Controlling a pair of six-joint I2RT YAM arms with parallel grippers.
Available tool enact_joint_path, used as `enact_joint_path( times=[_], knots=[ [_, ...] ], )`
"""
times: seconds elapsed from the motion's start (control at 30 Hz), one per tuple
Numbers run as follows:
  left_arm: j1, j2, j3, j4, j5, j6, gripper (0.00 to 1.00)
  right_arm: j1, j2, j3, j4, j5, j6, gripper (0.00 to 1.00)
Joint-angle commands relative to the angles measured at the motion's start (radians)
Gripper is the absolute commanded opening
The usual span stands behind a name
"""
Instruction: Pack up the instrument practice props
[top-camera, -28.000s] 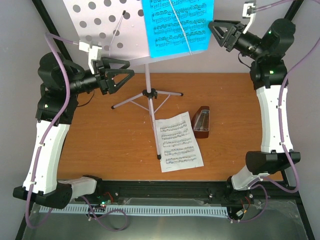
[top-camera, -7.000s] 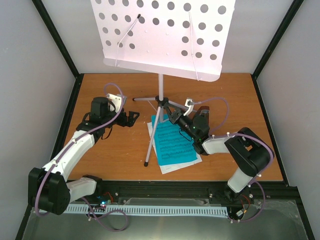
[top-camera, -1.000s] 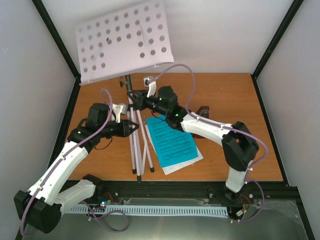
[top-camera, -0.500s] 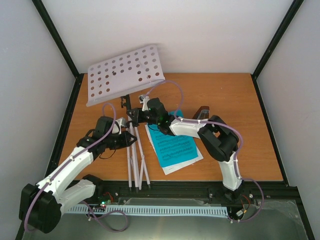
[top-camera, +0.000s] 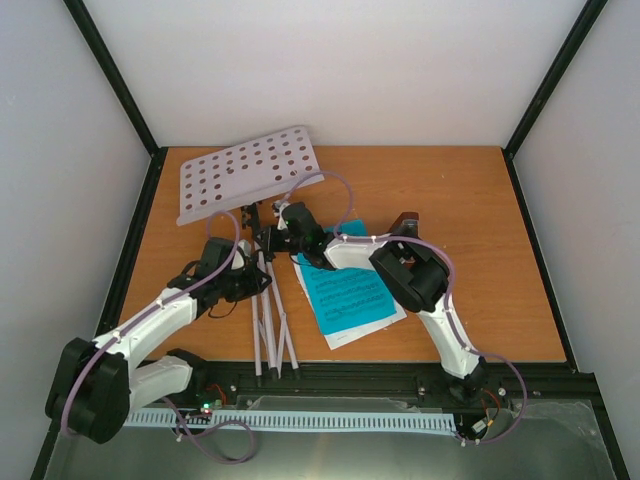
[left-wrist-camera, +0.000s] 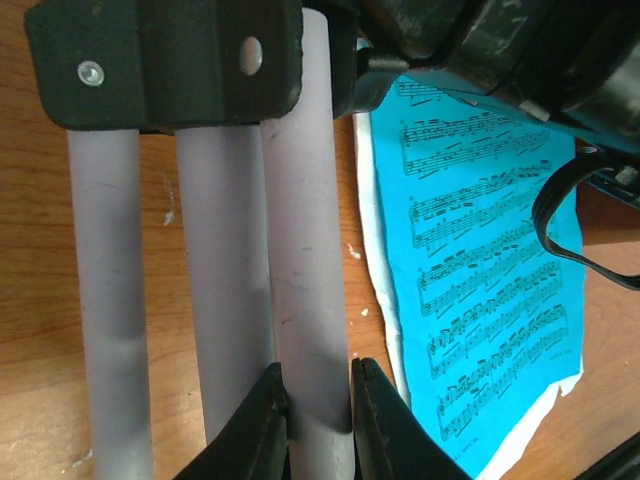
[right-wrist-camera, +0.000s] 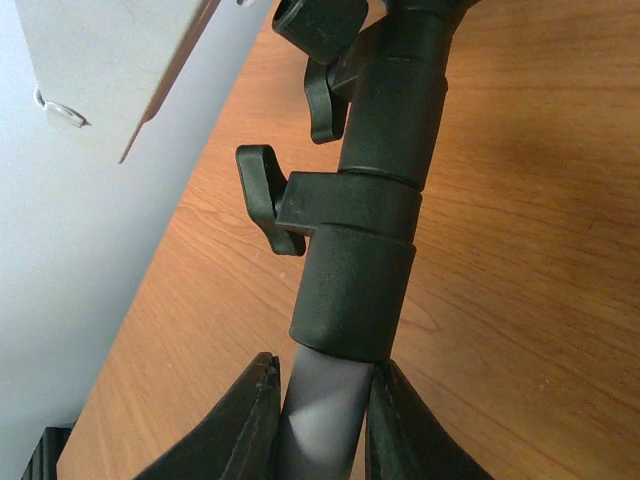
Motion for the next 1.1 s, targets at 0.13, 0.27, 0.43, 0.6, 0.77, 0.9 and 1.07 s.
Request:
enact_joint_path(
  times=[0.13, 0.27, 0.43, 0.6, 0.77, 0.9, 1.07],
  knots=[
    [-0.008, 0.009, 0.031, 0.302, -0.031, 0.174, 0.01, -0.014, 0.071, 0.04, -0.007, 0.066, -0.144, 0.1],
    [-0.006, 0.036, 0.019, 0.31, -0.036, 0.169, 0.1, -0.021, 0.07, 0.035, -0.023, 0.075, -0.168, 0.19],
    [-0.005, 0.059, 0.017, 0.314, -0.023, 0.158, 0.2, -0.028, 0.055, 0.023, -0.032, 0.076, -0.173, 0.32],
    [-0.004, 0.057, 0.023, 0.31, -0.007, 0.157, 0.28, -0.031, 0.035, 0.011, -0.031, 0.073, -0.182, 0.46],
    [0.0, 0.016, 0.031, 0.276, -0.008, 0.159, 0.48, -0.039, -0.035, -0.04, -0.014, 0.071, -0.183, 0.61],
    [0.004, -0.051, 0.039, 0.202, -0.023, 0.164, 0.75, -0.051, -0.163, -0.126, -0.025, 0.084, -0.203, 0.78],
    [0.012, -0.137, 0.011, 0.092, 0.073, 0.119, 0.99, -0.057, -0.355, -0.231, -0.13, 0.099, -0.241, 0.92]
  ],
)
